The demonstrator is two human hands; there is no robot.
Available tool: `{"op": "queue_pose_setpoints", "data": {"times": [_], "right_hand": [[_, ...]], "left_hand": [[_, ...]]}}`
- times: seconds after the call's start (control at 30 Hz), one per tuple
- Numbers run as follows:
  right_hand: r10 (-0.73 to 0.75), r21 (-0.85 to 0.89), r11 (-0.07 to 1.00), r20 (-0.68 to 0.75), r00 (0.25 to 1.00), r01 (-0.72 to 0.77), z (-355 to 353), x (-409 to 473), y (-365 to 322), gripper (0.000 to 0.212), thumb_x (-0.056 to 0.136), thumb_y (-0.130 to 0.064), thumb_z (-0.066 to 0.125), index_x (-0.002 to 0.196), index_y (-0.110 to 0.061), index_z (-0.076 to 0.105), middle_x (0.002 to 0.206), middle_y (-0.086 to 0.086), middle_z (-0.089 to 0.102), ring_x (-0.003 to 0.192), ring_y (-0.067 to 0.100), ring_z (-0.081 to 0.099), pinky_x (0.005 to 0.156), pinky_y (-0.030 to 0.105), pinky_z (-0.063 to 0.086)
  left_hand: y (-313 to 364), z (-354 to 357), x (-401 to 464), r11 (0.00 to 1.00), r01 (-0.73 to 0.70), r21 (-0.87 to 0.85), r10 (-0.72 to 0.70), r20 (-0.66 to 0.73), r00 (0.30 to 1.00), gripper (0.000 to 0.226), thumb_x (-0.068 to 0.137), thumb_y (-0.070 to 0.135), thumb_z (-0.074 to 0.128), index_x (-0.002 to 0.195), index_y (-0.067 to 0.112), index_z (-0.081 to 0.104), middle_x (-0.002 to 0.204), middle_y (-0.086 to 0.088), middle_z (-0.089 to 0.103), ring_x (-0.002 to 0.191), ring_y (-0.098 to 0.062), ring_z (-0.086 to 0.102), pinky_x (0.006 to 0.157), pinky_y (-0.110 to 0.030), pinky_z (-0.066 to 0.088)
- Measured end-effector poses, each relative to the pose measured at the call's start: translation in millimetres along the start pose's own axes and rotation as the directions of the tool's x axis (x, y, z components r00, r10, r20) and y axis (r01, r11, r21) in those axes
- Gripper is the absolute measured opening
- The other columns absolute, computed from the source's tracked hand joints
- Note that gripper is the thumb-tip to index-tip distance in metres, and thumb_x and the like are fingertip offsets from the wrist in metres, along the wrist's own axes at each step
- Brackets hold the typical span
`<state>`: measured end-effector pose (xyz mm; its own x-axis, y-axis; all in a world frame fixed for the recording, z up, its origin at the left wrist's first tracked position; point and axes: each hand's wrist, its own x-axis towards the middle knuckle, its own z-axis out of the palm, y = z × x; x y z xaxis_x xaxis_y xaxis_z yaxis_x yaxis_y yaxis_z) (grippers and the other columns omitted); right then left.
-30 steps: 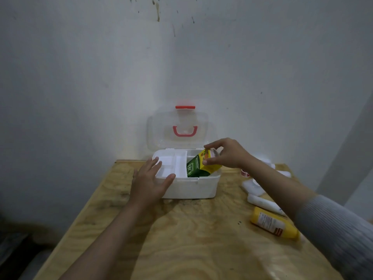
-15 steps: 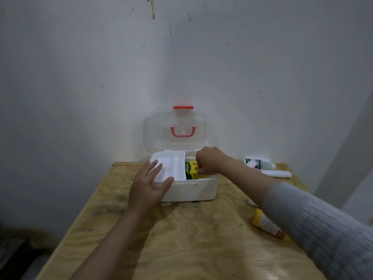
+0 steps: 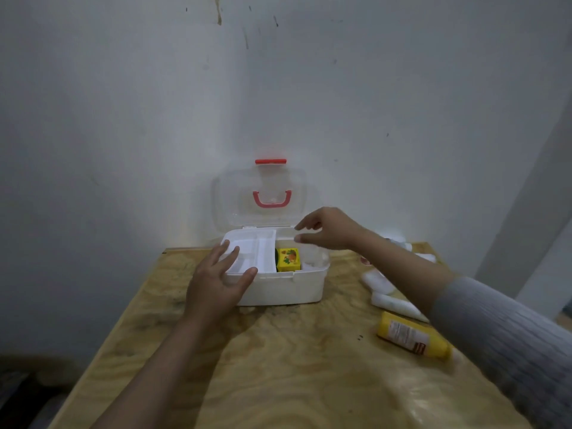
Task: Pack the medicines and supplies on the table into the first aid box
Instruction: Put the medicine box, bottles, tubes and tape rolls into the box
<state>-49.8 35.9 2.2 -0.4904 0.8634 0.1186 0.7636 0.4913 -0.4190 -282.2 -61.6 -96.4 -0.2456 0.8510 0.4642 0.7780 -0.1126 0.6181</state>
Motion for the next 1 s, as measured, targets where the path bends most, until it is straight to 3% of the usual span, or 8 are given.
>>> {"op": "queue_pose_setpoints", "data": {"times": [0.13, 0.2, 0.27, 0.47, 0.63, 0.7, 0.83, 1.0], "right_hand": [[0.048, 0.013, 0.999, -0.06, 0.997, -0.048, -33, -44, 32, 0.03, 0.079, -0.037, 0.072, 0.104, -0.021, 0.071, 0.106, 0.004, 0.072, 0.094, 0.014, 0.065, 0.088, 0.029, 0.052], [0.112, -0.013, 0.994, -0.042, 0.993, -0.113, -44, -64, 52, 0.029, 0.079, -0.034, 0.072, 0.104, -0.019, 0.071, 0.104, 0.003, 0.071, 0.092, 0.014, 0.066, 0.086, 0.027, 0.051], [0.183, -0.048, 0.982, -0.044, 0.982, -0.185, -51, -80, 75, 0.03, 0.078, -0.03, 0.074, 0.104, -0.016, 0.071, 0.103, 0.004, 0.072, 0.089, 0.015, 0.065, 0.082, 0.027, 0.05], [0.345, -0.114, 0.93, -0.053, 0.937, -0.348, -45, -106, 139, 0.034, 0.075, -0.021, 0.077, 0.107, -0.016, 0.07, 0.11, 0.007, 0.071, 0.083, 0.011, 0.059, 0.077, 0.022, 0.044], [0.345, -0.193, 0.925, 0.067, 0.936, -0.327, -20, -108, 163, 0.056, 0.077, -0.017, 0.073, 0.13, -0.027, 0.055, 0.137, 0.001, 0.052, 0.121, 0.019, 0.051, 0.093, 0.026, 0.041], [0.323, -0.216, 0.931, 0.112, 0.94, -0.294, -9, -106, 167, 0.062, 0.079, -0.02, 0.07, 0.135, -0.031, 0.048, 0.142, 0.001, 0.046, 0.125, 0.021, 0.046, 0.098, 0.03, 0.041], [0.323, -0.144, 0.939, 0.051, 0.945, -0.313, -2, -106, 174, 0.057, 0.074, -0.031, 0.077, 0.126, -0.033, 0.055, 0.131, 0.001, 0.044, 0.108, 0.016, 0.048, 0.094, 0.033, 0.045], [0.304, -0.066, 0.951, 0.03, 0.952, -0.301, 3, -110, 178, 0.043, 0.069, -0.032, 0.081, 0.105, -0.033, 0.058, 0.117, -0.008, 0.052, 0.113, 0.017, 0.052, 0.092, 0.028, 0.044]], "left_hand": [[9, -8, 12, 0.994, -0.015, 0.109, 0.012, 0.028, 1.0, 0.084, 0.067, 0.068, 0.051, 0.139, 0.027, 0.042, 0.152, 0.002, 0.033, 0.138, -0.025, 0.032, 0.112, -0.057, 0.023], [20, -11, 20, 0.978, -0.048, 0.201, 0.04, 0.045, 0.998, 0.089, 0.067, 0.072, 0.044, 0.143, 0.026, 0.035, 0.153, -0.001, 0.03, 0.141, -0.023, 0.027, 0.114, -0.056, 0.006], [31, -10, 29, 0.966, -0.087, 0.245, 0.071, 0.075, 0.995, 0.094, 0.069, 0.077, 0.036, 0.146, 0.025, 0.029, 0.155, -0.003, 0.026, 0.143, -0.022, 0.02, 0.114, -0.053, 0.001], [30, 5, 37, 0.888, -0.203, 0.412, 0.095, 0.269, 0.959, 0.11, 0.062, 0.088, 0.012, 0.149, 0.021, 0.019, 0.158, -0.006, 0.018, 0.146, -0.023, 0.01, 0.115, -0.054, 0.006], [28, 11, 36, 0.863, -0.182, 0.471, 0.053, 0.273, 0.961, 0.111, 0.06, 0.088, 0.01, 0.148, 0.021, 0.024, 0.156, -0.009, 0.024, 0.144, -0.029, 0.015, 0.113, -0.055, 0.015], [28, 10, 35, 0.86, -0.168, 0.482, 0.04, 0.265, 0.964, 0.112, 0.059, 0.089, 0.01, 0.147, 0.021, 0.026, 0.155, -0.01, 0.027, 0.144, -0.03, 0.017, 0.111, -0.054, 0.022], [30, 9, 34, 0.854, -0.151, 0.498, 0.014, 0.268, 0.963, 0.112, 0.059, 0.089, 0.01, 0.148, 0.022, 0.025, 0.154, -0.008, 0.028, 0.144, -0.029, 0.019, 0.109, -0.05, 0.028], [32, 7, 33, 0.849, -0.158, 0.504, 0.01, 0.283, 0.959, 0.107, 0.06, 0.087, 0.011, 0.142, 0.024, 0.039, 0.149, -0.004, 0.039, 0.141, -0.025, 0.028, 0.105, -0.045, 0.034]]}}
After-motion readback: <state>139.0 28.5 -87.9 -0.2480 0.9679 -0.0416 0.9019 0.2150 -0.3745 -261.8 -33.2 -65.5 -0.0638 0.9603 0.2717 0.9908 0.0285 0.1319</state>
